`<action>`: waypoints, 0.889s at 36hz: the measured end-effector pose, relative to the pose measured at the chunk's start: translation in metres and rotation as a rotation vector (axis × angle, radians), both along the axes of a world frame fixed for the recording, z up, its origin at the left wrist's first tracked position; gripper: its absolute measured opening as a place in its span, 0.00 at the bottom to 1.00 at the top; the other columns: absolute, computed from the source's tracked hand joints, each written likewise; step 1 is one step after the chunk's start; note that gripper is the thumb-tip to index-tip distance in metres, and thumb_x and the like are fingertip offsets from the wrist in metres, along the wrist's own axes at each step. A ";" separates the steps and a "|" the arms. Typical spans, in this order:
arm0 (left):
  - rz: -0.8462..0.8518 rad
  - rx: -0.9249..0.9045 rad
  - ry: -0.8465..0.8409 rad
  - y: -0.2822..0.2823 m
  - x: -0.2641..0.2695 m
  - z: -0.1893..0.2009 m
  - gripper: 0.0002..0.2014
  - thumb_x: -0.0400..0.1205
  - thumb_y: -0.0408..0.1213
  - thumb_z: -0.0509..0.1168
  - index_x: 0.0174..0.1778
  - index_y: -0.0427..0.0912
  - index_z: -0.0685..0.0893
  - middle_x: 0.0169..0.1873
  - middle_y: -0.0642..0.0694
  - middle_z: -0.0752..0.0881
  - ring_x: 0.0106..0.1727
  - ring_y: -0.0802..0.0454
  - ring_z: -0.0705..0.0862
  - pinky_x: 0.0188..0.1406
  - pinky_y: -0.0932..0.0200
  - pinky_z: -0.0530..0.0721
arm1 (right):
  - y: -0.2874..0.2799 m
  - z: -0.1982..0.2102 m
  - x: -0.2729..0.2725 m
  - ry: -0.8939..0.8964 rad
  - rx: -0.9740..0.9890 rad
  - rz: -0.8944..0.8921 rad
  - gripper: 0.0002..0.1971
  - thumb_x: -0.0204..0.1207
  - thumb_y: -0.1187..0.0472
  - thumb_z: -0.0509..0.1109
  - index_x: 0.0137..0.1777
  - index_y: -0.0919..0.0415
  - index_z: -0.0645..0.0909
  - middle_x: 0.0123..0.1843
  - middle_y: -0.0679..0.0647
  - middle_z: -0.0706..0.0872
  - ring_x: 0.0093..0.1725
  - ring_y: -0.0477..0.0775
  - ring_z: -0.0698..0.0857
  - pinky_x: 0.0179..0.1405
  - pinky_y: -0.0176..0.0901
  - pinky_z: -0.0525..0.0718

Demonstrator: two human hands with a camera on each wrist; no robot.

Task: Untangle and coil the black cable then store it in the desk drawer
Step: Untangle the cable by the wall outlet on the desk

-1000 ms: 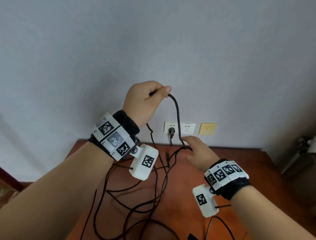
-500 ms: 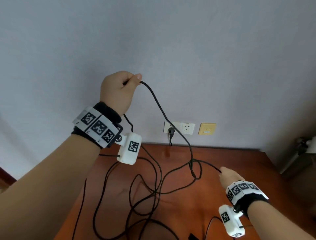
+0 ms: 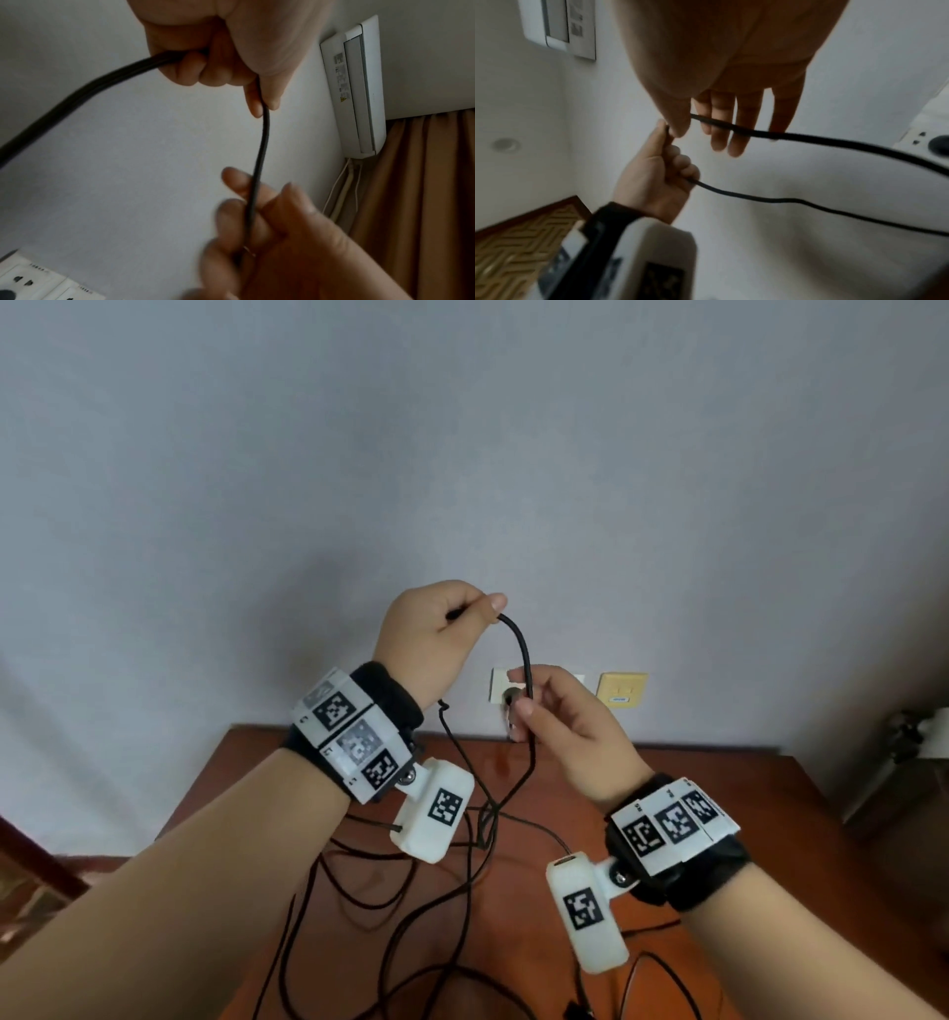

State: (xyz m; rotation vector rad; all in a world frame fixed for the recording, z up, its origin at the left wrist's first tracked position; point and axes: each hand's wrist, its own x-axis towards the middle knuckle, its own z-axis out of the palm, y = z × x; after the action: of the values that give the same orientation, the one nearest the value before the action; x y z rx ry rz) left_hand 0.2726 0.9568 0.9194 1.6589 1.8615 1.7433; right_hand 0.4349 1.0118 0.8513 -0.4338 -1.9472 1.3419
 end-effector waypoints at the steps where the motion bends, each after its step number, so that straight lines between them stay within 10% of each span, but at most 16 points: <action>1: 0.005 -0.005 0.004 -0.001 -0.002 -0.001 0.11 0.81 0.43 0.68 0.33 0.45 0.87 0.24 0.49 0.80 0.26 0.61 0.73 0.28 0.72 0.69 | 0.000 0.000 -0.001 0.018 0.001 -0.013 0.11 0.79 0.56 0.61 0.59 0.54 0.78 0.34 0.50 0.77 0.34 0.47 0.78 0.38 0.38 0.77; 4: 0.030 -0.021 0.046 -0.006 -0.011 -0.003 0.14 0.81 0.43 0.69 0.34 0.39 0.87 0.27 0.40 0.84 0.27 0.59 0.75 0.27 0.72 0.70 | 0.009 -0.005 0.002 -0.053 0.098 -0.108 0.09 0.81 0.54 0.58 0.49 0.51 0.81 0.26 0.41 0.71 0.26 0.41 0.68 0.30 0.31 0.68; 14: 0.180 -0.094 0.128 -0.025 -0.056 -0.023 0.13 0.81 0.45 0.68 0.34 0.42 0.88 0.30 0.47 0.87 0.33 0.55 0.80 0.31 0.73 0.70 | 0.037 -0.024 0.036 -0.397 0.302 -0.204 0.13 0.84 0.59 0.61 0.39 0.46 0.80 0.34 0.40 0.83 0.38 0.35 0.79 0.41 0.24 0.72; 22: 0.225 -0.184 0.118 -0.033 -0.069 -0.039 0.13 0.83 0.44 0.66 0.35 0.42 0.87 0.32 0.50 0.86 0.34 0.56 0.81 0.34 0.64 0.72 | 0.045 -0.034 0.047 -0.475 0.280 -0.241 0.13 0.83 0.56 0.63 0.37 0.50 0.82 0.36 0.47 0.86 0.42 0.47 0.83 0.50 0.41 0.77; 27: 0.250 -0.346 0.133 -0.028 -0.072 -0.042 0.11 0.85 0.42 0.60 0.43 0.40 0.82 0.34 0.49 0.82 0.37 0.51 0.79 0.32 0.66 0.71 | 0.037 -0.025 0.039 -0.468 0.360 -0.232 0.13 0.82 0.55 0.63 0.36 0.41 0.79 0.35 0.43 0.86 0.40 0.42 0.83 0.46 0.37 0.78; 32: 0.252 -0.589 0.317 -0.018 -0.059 -0.048 0.16 0.84 0.47 0.57 0.66 0.45 0.75 0.50 0.46 0.83 0.49 0.45 0.82 0.51 0.51 0.80 | 0.033 -0.020 0.032 -0.487 0.412 -0.254 0.12 0.82 0.56 0.63 0.39 0.56 0.82 0.34 0.52 0.86 0.39 0.53 0.84 0.46 0.48 0.81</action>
State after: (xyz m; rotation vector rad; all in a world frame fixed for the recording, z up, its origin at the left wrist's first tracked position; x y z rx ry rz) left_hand 0.2134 0.9385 0.8716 1.5623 2.4917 0.8645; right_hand 0.4670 1.0451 0.8315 -0.8249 -2.3904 0.6852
